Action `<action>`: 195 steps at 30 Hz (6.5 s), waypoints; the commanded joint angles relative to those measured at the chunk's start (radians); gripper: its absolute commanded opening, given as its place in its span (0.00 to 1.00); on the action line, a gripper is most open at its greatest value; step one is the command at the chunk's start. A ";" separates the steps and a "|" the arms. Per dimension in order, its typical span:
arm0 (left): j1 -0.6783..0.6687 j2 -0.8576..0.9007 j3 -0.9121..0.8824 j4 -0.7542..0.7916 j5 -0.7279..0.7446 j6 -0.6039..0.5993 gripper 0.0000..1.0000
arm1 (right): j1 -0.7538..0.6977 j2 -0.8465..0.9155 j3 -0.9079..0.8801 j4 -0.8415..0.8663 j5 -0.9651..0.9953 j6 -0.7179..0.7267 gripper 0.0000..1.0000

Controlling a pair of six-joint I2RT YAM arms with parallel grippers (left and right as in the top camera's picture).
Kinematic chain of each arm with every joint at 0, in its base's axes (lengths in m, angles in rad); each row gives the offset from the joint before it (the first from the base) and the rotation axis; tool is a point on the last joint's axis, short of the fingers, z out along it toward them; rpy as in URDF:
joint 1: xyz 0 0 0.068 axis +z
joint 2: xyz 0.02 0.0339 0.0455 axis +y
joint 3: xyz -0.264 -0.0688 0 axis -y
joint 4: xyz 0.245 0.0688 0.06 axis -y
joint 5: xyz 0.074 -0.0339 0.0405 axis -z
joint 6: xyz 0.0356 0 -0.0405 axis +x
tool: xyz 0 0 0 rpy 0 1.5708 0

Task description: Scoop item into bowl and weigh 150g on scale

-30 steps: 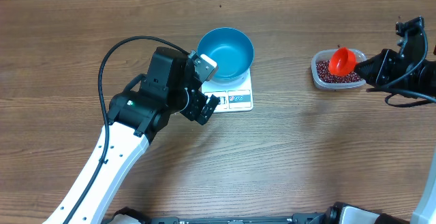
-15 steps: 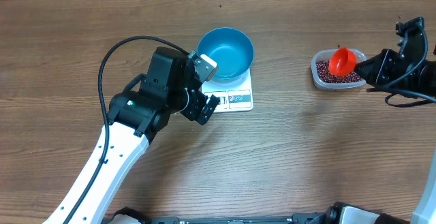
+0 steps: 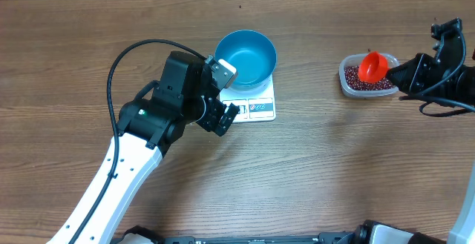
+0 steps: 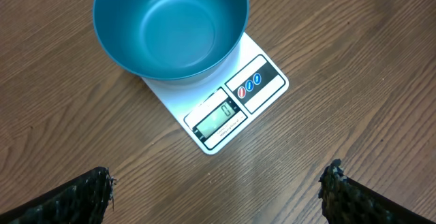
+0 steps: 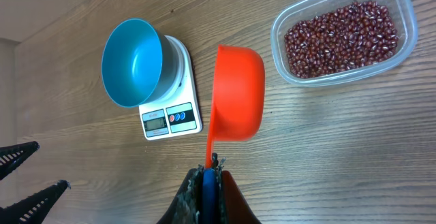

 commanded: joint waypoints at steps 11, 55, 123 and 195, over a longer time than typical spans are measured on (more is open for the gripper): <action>-0.002 -0.013 0.023 -0.001 0.013 0.018 1.00 | -0.003 -0.003 0.006 0.005 0.006 -0.008 0.04; -0.002 -0.013 0.023 -0.016 0.090 0.073 1.00 | -0.003 -0.003 0.006 0.004 0.010 -0.008 0.04; -0.002 -0.013 0.023 -0.005 0.061 0.003 1.00 | -0.003 0.375 0.201 0.006 0.412 -0.128 0.04; -0.002 -0.013 0.023 -0.005 0.061 0.003 1.00 | -0.225 0.650 0.019 0.155 -0.270 -0.217 0.04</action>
